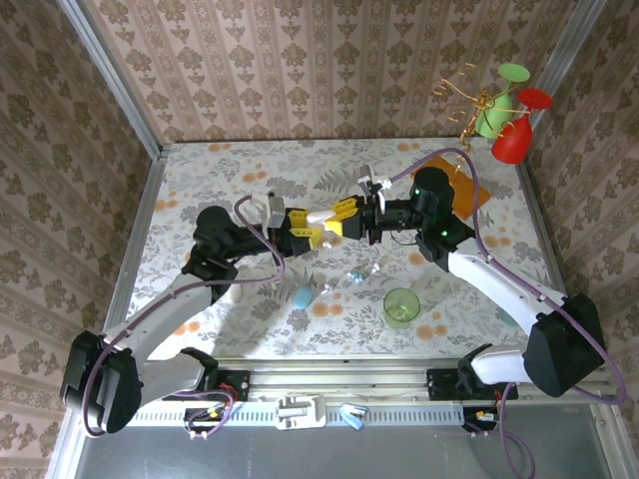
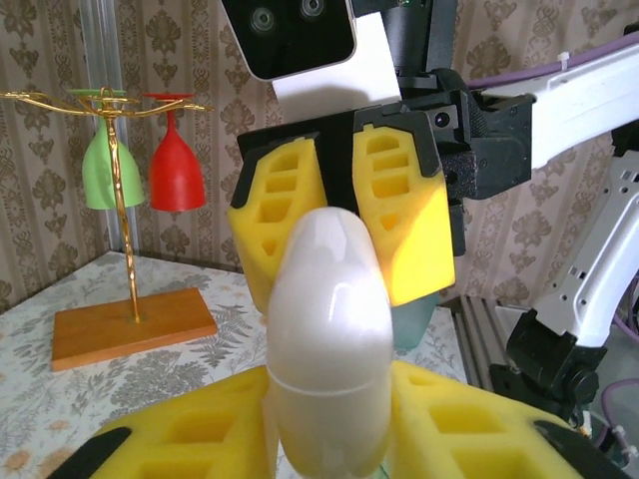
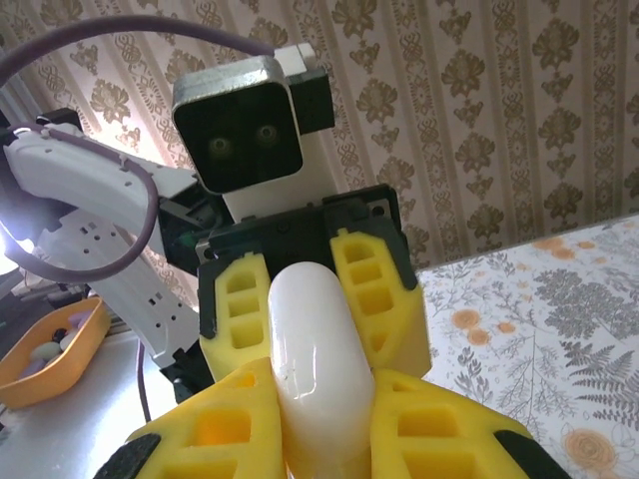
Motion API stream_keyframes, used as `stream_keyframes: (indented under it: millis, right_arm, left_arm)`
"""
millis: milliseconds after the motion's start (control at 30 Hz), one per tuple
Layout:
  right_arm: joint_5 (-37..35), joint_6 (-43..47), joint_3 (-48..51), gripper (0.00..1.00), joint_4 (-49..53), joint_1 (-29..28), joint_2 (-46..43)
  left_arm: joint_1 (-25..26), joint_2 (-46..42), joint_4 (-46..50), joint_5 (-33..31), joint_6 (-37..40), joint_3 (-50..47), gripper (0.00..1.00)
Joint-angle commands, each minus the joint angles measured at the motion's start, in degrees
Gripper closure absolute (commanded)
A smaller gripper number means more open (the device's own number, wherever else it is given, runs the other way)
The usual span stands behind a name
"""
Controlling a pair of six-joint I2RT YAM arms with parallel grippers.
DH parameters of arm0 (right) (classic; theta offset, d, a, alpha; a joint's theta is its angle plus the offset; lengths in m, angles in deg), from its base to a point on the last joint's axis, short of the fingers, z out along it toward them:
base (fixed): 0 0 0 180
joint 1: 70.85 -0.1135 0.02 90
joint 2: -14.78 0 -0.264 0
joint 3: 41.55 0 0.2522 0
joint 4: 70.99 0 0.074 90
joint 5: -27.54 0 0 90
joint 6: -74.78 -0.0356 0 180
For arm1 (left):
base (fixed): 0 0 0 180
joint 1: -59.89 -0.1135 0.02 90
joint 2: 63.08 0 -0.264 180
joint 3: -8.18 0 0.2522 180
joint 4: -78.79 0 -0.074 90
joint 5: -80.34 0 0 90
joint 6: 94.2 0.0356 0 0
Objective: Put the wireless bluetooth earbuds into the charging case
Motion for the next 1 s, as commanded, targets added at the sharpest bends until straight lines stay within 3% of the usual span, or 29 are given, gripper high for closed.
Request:
stream_keyframes:
  millis: [0, 133, 167, 233, 267, 400, 467, 533, 667, 733, 767, 967]
  right_arm:
    - [-0.3, -2.1, 0.5, 0.91, -4.0, 0.1, -0.2]
    - [-0.5, -1.0, 0.1, 0.90, -2.3, 0.1, 0.0]
    - [-0.6, -0.4, 0.0, 0.90, -1.6, 0.1, 0.1]
    - [-0.8, 0.5, -0.3, 0.90, 0.0, 0.1, 0.1]
    - [-0.8, 0.7, -0.2, 0.90, 0.4, 0.1, 0.2]
    - [-0.8, 0.8, -0.1, 0.90, 0.5, 0.1, 0.2]
    - [-1.0, 0.8, 0.0, 0.90, 0.5, 0.1, 0.2]
    - [-1.2, 1.0, 0.0, 0.90, 0.7, 0.1, 0.1]
    - [-1.3, 2.1, -0.1, 0.90, 2.3, 0.1, 0.1]
    - [-1.5, 2.2, 0.0, 0.90, 2.4, 0.1, 0.2]
    - [-1.5, 2.2, 0.0, 0.90, 2.4, 0.1, 0.2]
    - [-1.6, 3.0, -0.3, 0.90, 3.5, 0.1, 0.2]
  left_arm:
    - [0.3, 0.4, -3.0, 1.4, -1.2, 0.9, 0.80]
    - [0.3, 0.4, -3.0, 1.7, -1.1, 1.0, 0.87]
    - [0.3, 0.4, -2.9, 1.5, -1.1, 0.9, 0.85]
    - [0.3, 0.4, -2.7, 1.1, -1.0, 1.1, 0.67]
    - [0.3, 0.3, -2.6, 1.0, -1.0, 1.2, 0.64]
    - [0.3, 0.4, -1.7, 1.1, -0.8, 1.6, 0.64]
    - [0.3, 0.5, -1.4, 1.3, -0.7, 1.7, 0.73]
    - [0.3, 0.6, -1.4, 1.2, -0.8, 1.7, 0.75]
    - [0.4, 0.6, -1.6, 0.8, -1.1, 1.8, 0.60]
    - [0.4, 0.5, -1.5, 0.7, -1.2, 1.9, 0.59]
    - [0.4, 0.6, -1.3, 0.7, -1.2, 2.0, 0.59]
    - [0.4, 1.0, -1.2, 0.8, -1.6, 2.2, 0.83]
